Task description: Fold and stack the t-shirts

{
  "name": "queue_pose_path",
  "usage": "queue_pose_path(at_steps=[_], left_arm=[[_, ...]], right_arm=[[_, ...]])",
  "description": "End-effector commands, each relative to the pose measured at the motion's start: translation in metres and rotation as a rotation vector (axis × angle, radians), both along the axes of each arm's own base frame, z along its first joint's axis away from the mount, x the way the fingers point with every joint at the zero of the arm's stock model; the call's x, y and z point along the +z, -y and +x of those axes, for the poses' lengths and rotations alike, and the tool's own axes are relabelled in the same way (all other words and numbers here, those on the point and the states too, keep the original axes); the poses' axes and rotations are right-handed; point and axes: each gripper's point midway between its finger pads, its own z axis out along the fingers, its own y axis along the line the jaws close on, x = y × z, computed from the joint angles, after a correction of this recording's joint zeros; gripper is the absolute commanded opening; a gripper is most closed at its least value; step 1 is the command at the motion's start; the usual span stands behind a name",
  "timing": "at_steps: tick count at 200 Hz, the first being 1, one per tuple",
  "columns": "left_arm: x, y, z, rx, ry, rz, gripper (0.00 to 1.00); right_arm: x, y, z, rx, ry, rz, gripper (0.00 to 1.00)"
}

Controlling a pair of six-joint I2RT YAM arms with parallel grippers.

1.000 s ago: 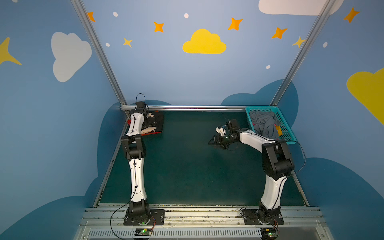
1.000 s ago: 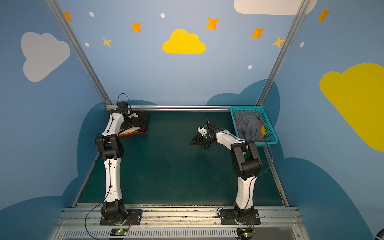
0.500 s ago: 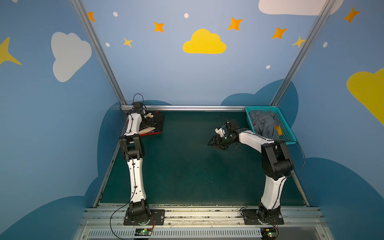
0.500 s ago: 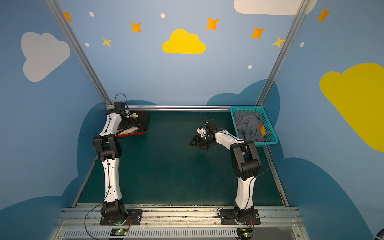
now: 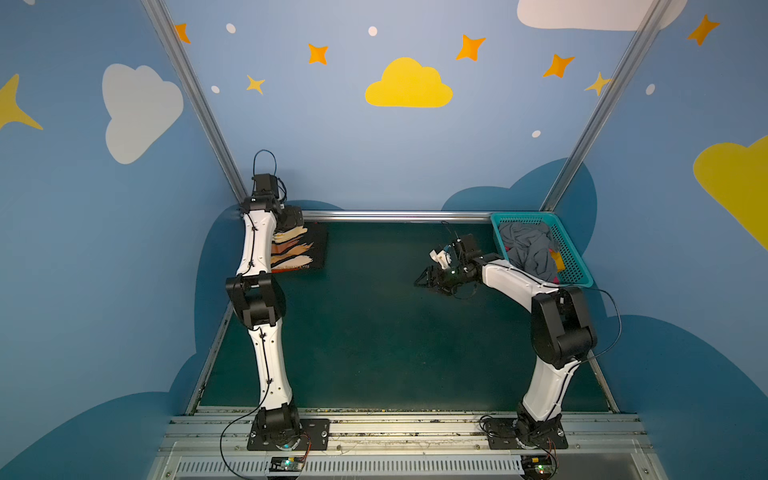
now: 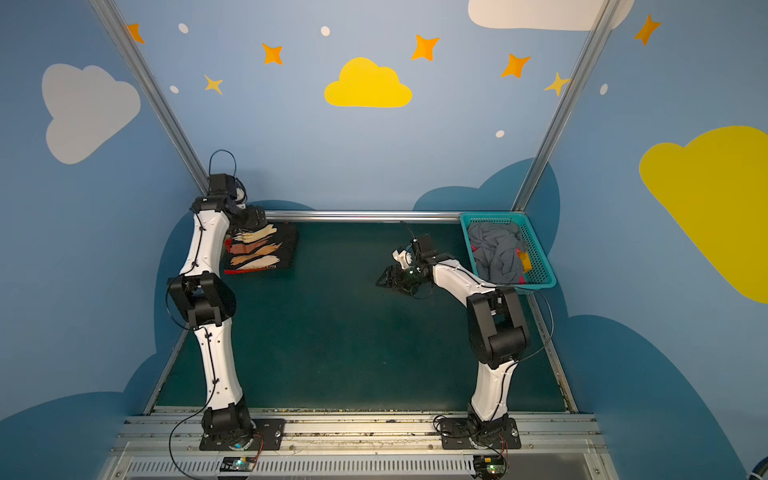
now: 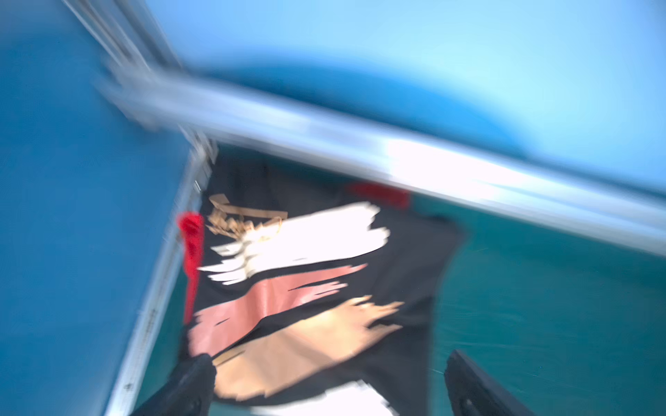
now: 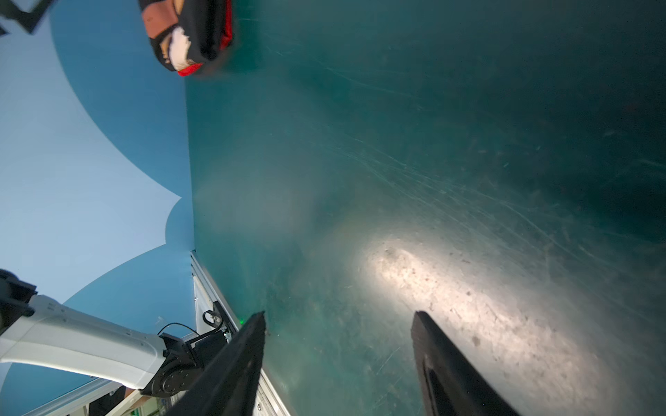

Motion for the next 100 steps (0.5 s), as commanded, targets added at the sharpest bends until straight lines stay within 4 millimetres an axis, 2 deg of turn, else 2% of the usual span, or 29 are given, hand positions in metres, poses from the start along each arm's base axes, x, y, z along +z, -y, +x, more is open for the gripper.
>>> queue_pose_path(at_steps=[1, 18, 40, 57, 87, 100], left_arm=[[0.06, 0.019, -0.024, -0.009, 0.083, 0.007, 1.0], [0.096, 0.04, -0.042, -0.035, 0.172, 0.004, 1.0], [0.122, 0.069, -0.069, -0.07, 0.29, 0.017, 1.0], [0.145, 0.087, -0.097, -0.088, 0.41, -0.014, 1.0], [0.151, 0.096, -0.146, -0.081, 0.545, -0.078, 1.0], [0.143, 0.095, -0.163, -0.064, 0.554, -0.071, 1.0]], right_arm=[[0.035, 0.008, -0.003, 0.005, 0.091, 0.017, 0.67], [0.054, 0.021, -0.004, -0.014, 0.147, 0.03, 0.68], [0.081, 0.046, -0.006, -0.051, 0.225, 0.037, 0.7], [0.102, 0.068, -0.009, -0.081, 0.294, 0.026, 0.72], [0.13, 0.112, -0.013, -0.18, 0.443, -0.061, 0.78], [0.138, 0.135, -0.015, -0.256, 0.518, -0.133, 0.89]])
